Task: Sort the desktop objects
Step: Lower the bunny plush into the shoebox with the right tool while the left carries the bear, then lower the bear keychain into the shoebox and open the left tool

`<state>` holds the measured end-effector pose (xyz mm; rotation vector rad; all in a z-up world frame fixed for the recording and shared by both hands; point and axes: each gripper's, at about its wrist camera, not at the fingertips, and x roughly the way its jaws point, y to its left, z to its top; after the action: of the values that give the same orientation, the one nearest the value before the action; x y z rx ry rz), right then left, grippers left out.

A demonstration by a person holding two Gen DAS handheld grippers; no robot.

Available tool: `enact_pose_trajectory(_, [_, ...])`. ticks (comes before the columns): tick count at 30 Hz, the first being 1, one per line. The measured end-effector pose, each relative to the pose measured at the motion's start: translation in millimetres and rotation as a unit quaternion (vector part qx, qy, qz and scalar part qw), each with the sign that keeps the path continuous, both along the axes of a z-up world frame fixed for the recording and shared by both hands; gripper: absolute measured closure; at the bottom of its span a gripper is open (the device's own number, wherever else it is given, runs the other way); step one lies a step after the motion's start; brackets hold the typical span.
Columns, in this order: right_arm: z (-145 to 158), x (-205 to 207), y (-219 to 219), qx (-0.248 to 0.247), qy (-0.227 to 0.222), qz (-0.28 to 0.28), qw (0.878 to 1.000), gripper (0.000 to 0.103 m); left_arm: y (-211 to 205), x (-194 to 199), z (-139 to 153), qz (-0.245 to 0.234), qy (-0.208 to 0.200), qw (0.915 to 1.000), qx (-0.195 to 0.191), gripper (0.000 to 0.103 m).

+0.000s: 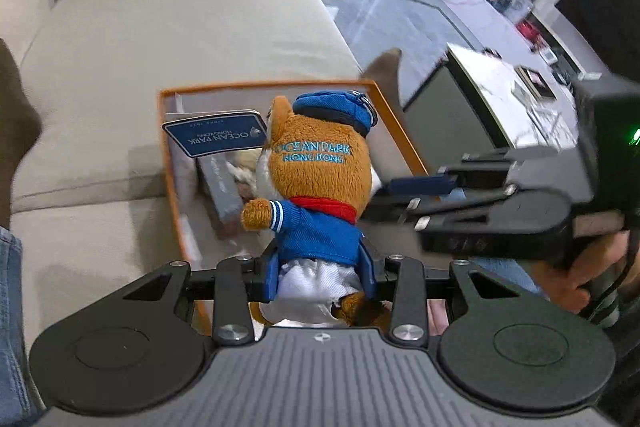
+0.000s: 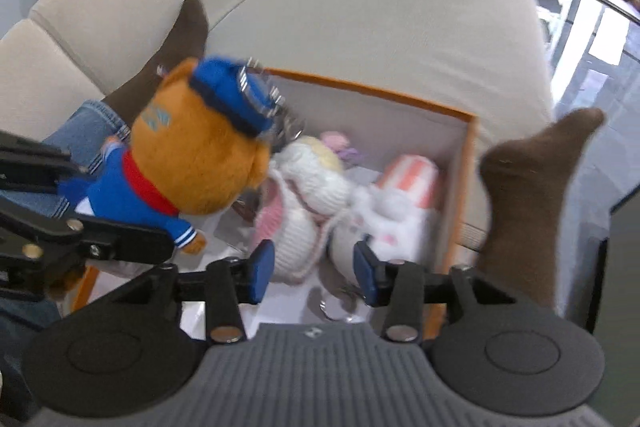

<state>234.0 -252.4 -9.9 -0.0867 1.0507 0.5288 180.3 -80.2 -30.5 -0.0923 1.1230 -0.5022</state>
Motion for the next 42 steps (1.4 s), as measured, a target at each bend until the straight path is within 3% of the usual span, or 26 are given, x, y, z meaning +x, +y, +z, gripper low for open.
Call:
enact_pose_trajectory(4, [4, -13, -22, -0.002, -0.011, -0.025, 1.0, 0.066, -19, -4, -9, -0.063, 0.002, 0.9978, 0.024, 0.059])
enact_pose_trajectory(7, [2, -18, -26, -0.003, -0.012, -0.034, 0.999, 0.066, -33, -4, -18, -0.137, 0.002, 0.9887, 0.061, 0.059])
enact_pose_trajectory(10, [0, -19, -34, -0.008, -0.011, -0.034, 0.999, 0.069, -42, -2, -24, -0.191, -0.006, 0.9755, 0.109, 0.059])
enact_pose_trajectory(15, [4, -17, -33, -0.009, -0.015, -0.019, 1.0, 0.071, -52, 4, -29, -0.262, -0.014, 0.953, 0.151, 0.059])
enact_pose_trajectory(20, [16, -21, -33, -0.014, -0.021, -0.006, 1.0, 0.07, -66, 1, -40, -0.333, -0.023, 0.927, 0.172, 0.059])
enact_pose_trajectory(26, [8, -18, -21, -0.029, 0.003, 0.012, 0.999, 0.071, -80, 1, -62, -0.384, -0.013, 0.9056, 0.18, 0.059])
enact_pose_trajectory(28, [2, -16, -17, -0.036, 0.012, 0.018, 0.999, 0.072, -80, 4, -66, -0.388, -0.011, 0.9039, 0.179, 0.058])
enact_pose_trajectory(34, [-8, -11, -13, -0.042, 0.031, 0.018, 0.998, 0.072, -72, 16, -72, -0.375, 0.008, 0.9128, 0.162, 0.055])
enact_pose_trajectory(42, [-4, -15, -13, -0.045, 0.034, 0.007, 0.998, 0.072, -50, 8, -38, -0.333, -0.013, 0.9341, 0.127, 0.05])
